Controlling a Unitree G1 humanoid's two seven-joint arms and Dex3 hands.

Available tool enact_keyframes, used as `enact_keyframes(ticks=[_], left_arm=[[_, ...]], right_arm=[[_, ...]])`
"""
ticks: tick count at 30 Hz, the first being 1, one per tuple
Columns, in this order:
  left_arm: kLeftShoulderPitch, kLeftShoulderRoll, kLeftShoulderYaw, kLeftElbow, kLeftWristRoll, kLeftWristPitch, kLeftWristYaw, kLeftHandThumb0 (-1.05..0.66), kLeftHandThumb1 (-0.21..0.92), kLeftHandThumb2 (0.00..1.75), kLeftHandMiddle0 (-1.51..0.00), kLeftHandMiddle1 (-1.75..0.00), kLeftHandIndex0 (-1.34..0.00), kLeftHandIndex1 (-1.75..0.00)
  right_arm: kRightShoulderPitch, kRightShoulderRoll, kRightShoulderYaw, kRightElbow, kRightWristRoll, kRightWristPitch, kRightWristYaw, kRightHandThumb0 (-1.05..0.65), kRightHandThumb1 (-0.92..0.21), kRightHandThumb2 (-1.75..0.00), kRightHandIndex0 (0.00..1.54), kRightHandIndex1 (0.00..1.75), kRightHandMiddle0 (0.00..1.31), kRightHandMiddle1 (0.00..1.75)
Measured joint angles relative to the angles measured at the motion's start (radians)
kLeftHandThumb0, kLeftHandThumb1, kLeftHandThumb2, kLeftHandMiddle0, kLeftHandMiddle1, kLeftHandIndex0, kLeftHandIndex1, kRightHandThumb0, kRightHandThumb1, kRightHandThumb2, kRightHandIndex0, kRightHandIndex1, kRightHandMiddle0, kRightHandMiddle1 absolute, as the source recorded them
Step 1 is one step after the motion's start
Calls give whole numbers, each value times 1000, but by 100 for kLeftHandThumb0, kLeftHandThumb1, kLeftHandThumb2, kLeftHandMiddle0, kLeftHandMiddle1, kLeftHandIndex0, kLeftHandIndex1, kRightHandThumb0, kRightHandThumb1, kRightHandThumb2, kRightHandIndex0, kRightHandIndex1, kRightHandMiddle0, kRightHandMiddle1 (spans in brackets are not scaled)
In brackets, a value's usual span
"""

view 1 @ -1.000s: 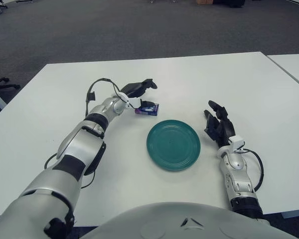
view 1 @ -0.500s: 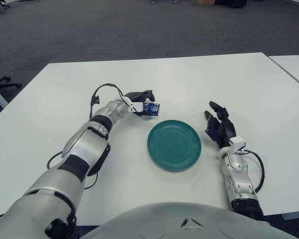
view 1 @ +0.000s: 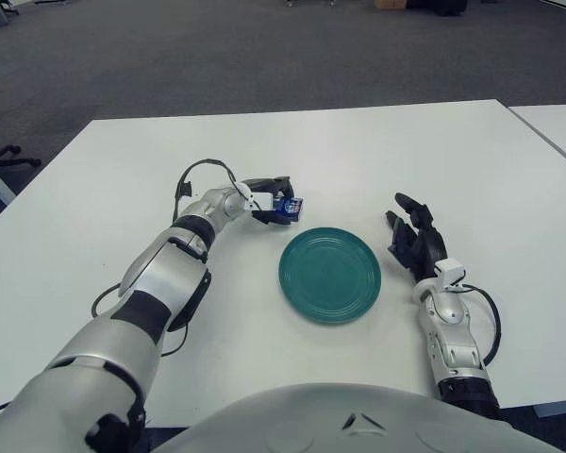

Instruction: Put the gum into the plate.

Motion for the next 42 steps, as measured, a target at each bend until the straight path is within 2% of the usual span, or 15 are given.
enact_keyframes(ticks=[19,21,24,26,27,28,30,33,35,37,38,39,42], left_arm=[[9,-16,-68,4,30,40,100,-96,92,17,-25,-1,-8,-108],[10,-16,-77,4,33,41,113,-92,91,14,-28,-2,-9,-107],[11,-17,-89,5,36,48,131,-75,87,10,-36,-7,-13,-106],[13,-18,-93,6,36,53,140,-65,84,11,-34,-21,-15,-107],[14,-19,-94,6,36,55,144,-59,81,14,-27,-43,-16,-109],[15,-20,-96,6,36,58,149,-56,79,17,-24,-55,-16,-111],[18,-21,-100,6,37,64,165,-47,64,44,-14,-89,-14,-120],[31,-22,-107,6,45,76,219,-39,53,67,-9,-114,-11,-128],[41,-23,-118,7,57,88,269,-34,50,75,-8,-125,-10,-134],[50,-24,-134,7,74,102,321,-28,48,84,-10,-137,-11,-144],[53,-24,-139,8,81,110,342,-5,60,74,-19,-147,-12,-151],[56,-24,-147,9,89,118,367,9,69,66,-24,-152,-12,-156],[61,-23,-166,12,111,137,432,3,56,93,-40,-160,-26,-168]], right_arm=[[1,0,-11,-10,13,19,0,-79,-92,-89,35,0,0,62],[1,0,-12,-11,14,20,0,-79,-92,-89,36,0,0,62],[1,0,-13,-11,16,20,0,-78,-92,-89,38,1,0,63],[1,1,-15,-11,17,20,0,-78,-92,-89,38,2,0,63],[1,1,-15,-11,17,20,0,-78,-92,-89,39,2,0,64],[1,1,-16,-11,18,20,0,-78,-92,-89,39,2,0,64],[0,3,-17,-10,20,19,1,-78,-92,-89,39,2,0,65],[-3,3,-18,-8,23,19,1,-79,-92,-88,39,2,0,65],[-5,4,-19,-7,24,19,1,-79,-92,-88,38,1,0,65],[-8,3,-22,-4,26,19,2,-79,-92,-87,39,2,0,65],[-9,3,-23,-3,26,19,2,-79,-92,-87,39,2,0,65],[-11,3,-26,-1,27,19,2,-79,-92,-87,40,2,0,65],[-16,3,-34,5,31,19,2,-78,-92,-86,41,3,0,66]])
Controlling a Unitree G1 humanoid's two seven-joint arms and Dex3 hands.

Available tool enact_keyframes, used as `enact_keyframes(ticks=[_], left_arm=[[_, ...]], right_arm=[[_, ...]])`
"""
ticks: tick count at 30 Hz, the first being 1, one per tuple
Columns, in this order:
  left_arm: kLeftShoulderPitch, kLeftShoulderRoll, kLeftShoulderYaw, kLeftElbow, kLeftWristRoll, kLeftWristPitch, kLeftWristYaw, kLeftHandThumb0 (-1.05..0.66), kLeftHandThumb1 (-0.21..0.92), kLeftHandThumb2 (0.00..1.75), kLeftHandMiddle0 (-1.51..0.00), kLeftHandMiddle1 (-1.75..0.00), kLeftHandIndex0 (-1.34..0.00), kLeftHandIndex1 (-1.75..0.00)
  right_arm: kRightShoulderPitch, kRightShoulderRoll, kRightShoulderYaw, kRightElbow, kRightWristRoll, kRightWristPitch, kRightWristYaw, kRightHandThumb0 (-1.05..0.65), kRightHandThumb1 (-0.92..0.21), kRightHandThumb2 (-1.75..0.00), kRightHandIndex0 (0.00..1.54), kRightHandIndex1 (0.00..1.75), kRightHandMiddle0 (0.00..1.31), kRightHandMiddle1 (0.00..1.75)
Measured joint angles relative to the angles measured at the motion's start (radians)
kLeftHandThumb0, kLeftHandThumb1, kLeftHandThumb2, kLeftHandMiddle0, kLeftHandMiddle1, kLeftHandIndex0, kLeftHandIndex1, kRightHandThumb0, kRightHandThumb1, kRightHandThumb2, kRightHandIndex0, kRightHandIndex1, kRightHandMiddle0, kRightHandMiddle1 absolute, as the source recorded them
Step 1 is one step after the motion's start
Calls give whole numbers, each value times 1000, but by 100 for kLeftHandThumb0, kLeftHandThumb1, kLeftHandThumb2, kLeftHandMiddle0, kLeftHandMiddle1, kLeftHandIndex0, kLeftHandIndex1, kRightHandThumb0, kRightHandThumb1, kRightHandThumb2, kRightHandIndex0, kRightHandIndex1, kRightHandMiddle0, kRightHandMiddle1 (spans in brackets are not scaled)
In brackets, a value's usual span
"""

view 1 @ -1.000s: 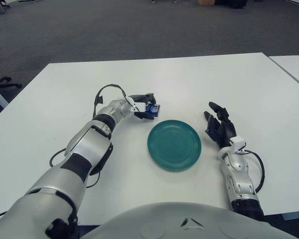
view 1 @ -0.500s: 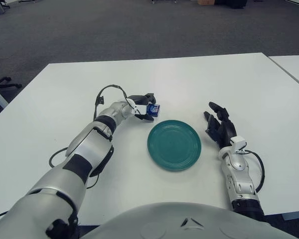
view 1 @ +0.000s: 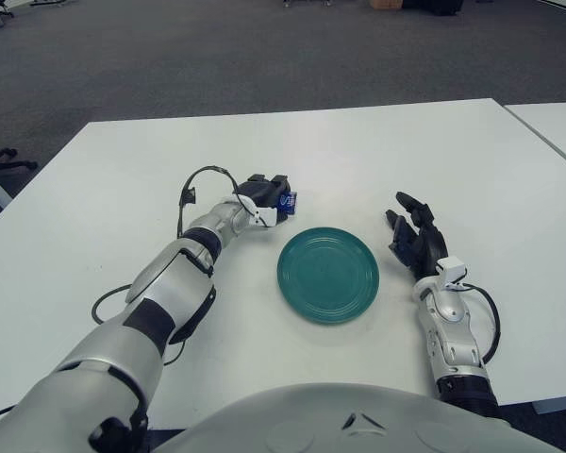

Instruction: Put the gum into the plate.

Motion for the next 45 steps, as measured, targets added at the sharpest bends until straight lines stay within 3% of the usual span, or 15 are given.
enact_keyframes(ticks=[3,6,15,27,38,45], left_arm=[[2,10,-30,6,36,25,75,1,39,120,-54,-170,-37,-170],[2,19,-49,13,57,49,119,0,28,132,-63,-173,-49,-162],[3,37,-59,22,72,81,157,0,12,154,-75,-175,-54,-172],[-5,53,1,18,28,-14,156,0,21,142,-72,-166,-47,-175],[-72,116,91,-65,-47,-221,186,0,17,145,-77,-161,-50,-175],[-87,153,123,-188,-70,-360,227,0,21,142,-72,-167,-46,-175]], right_arm=[[-5,0,-7,5,4,0,0,-78,-92,-86,41,3,0,66],[-5,0,-13,5,6,-1,0,-76,-92,-85,42,3,0,66],[-10,-1,-33,9,5,-14,-3,-74,-92,-86,48,5,0,67],[-13,-1,-48,14,6,-36,-5,-72,-92,-86,54,9,0,69],[-11,7,-46,6,5,-34,-19,-72,-92,-85,55,12,0,76],[-11,13,-44,4,5,-30,-22,-71,-92,-84,52,11,0,77]])
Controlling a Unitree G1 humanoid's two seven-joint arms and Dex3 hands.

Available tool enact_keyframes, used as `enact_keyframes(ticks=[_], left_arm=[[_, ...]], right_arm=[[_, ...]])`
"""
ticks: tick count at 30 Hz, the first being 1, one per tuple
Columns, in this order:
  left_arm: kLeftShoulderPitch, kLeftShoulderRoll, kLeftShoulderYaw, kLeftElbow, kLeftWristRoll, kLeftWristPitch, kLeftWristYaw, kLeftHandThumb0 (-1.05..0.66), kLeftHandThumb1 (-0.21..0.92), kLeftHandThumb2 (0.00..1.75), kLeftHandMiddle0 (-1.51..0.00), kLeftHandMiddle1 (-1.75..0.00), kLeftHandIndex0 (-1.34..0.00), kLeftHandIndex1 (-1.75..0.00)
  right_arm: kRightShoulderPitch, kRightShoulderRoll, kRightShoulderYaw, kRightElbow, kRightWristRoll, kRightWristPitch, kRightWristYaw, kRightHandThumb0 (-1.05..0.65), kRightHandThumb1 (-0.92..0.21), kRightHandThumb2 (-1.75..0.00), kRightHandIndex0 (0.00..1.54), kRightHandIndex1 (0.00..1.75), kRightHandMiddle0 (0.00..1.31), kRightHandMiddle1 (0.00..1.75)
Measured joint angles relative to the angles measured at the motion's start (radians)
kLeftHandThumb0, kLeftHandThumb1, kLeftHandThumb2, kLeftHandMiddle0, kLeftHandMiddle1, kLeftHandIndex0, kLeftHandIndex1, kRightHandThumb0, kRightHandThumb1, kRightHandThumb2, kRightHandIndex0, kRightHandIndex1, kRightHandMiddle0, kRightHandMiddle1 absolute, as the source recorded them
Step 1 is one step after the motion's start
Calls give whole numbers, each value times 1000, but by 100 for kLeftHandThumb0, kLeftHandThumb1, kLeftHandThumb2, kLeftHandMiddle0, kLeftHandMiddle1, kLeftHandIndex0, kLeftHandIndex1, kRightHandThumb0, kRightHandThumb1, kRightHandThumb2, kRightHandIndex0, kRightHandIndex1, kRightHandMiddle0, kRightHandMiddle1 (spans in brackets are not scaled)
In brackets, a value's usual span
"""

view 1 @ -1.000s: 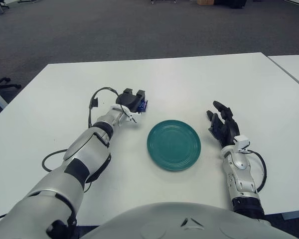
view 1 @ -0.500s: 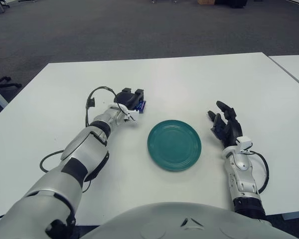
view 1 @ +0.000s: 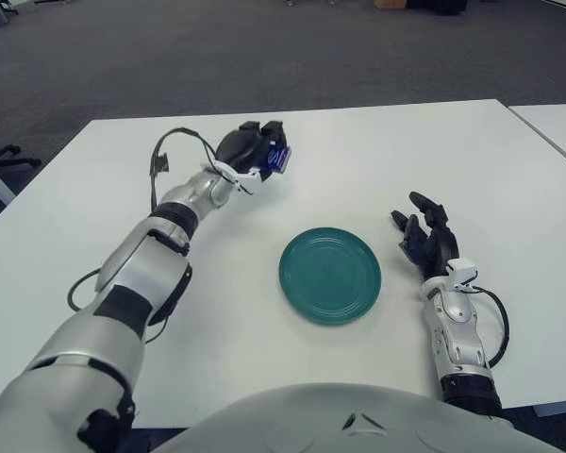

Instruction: Put the gum into the plate.

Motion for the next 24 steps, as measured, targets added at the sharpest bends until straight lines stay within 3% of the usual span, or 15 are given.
enact_keyframes(ticks=[6,14,20,24], left_arm=[[32,1,14,-82,-18,-56,0,0,24,140,-70,-169,-43,-175],[158,-1,15,-265,-23,-67,-89,0,24,142,-68,-173,-44,-175],[273,4,11,-467,-23,-87,-190,0,12,155,-75,-174,-54,-174],[310,14,5,-560,-20,-123,-243,0,8,159,-77,-175,-59,-173]], right_arm=[[-1,3,2,5,1,1,1,-71,-92,-85,52,11,0,78],[-1,7,3,5,1,1,8,-70,-92,-86,52,11,0,76],[1,9,4,7,0,1,11,-70,-92,-86,50,10,0,72],[0,9,5,10,0,0,11,-70,-92,-87,48,9,0,70]])
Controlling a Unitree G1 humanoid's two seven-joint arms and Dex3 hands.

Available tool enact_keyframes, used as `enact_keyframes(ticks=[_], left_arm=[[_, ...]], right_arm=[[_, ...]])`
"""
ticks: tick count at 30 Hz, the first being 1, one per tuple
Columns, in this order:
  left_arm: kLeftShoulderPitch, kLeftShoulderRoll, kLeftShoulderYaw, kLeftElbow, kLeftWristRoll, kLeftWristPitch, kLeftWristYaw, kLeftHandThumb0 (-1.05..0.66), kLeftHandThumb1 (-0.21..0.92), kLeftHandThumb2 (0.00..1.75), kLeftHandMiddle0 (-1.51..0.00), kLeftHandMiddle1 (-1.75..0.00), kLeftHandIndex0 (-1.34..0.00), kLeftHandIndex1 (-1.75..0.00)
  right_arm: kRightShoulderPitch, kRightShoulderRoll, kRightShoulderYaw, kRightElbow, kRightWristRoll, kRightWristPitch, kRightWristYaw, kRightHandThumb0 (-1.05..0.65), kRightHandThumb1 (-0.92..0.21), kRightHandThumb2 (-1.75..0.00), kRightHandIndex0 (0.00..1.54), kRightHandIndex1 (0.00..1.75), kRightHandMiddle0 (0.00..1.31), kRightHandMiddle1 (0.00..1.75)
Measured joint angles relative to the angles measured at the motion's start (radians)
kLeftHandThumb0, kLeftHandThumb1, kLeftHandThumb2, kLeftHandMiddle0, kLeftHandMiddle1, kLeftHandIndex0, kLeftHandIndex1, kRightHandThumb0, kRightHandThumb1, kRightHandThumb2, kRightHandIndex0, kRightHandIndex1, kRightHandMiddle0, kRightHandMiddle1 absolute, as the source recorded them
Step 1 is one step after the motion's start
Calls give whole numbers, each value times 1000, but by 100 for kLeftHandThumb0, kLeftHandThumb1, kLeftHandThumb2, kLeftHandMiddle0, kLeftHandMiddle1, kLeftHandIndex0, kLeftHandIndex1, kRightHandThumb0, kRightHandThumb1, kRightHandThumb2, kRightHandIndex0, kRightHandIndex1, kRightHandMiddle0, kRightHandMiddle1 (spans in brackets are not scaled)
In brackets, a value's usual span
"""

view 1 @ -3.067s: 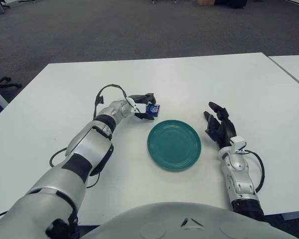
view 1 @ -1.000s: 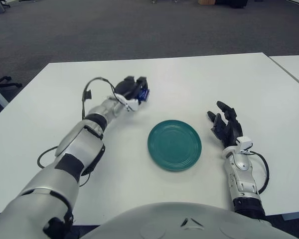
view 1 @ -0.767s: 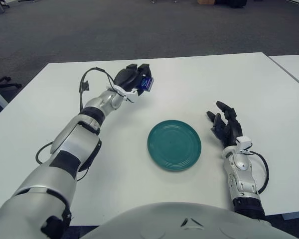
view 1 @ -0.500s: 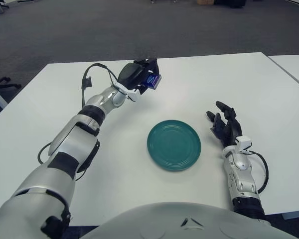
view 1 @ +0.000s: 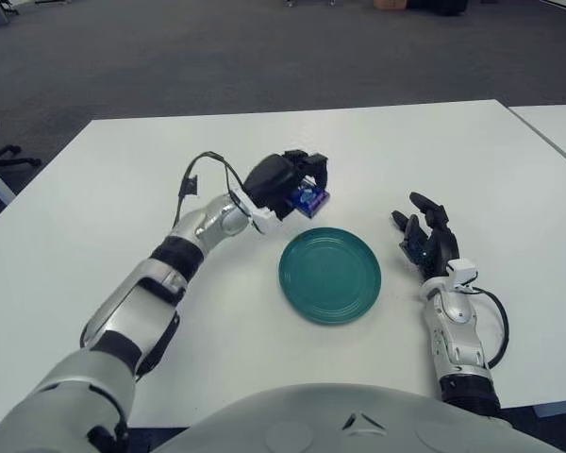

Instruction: Put the gum into the plate.

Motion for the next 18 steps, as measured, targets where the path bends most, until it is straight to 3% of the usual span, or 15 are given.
enact_keyframes(ticks=[12,18], left_arm=[[9,-2,-35,-50,67,-136,-15,0,3,165,-81,-175,-62,-174],[10,6,-66,-80,21,-173,-143,0,4,164,-80,-175,-60,-175]], right_arm=[[-3,3,3,3,0,0,0,-69,-92,-85,48,9,0,71],[-3,7,2,3,0,-1,0,-70,-92,-86,48,9,0,73]])
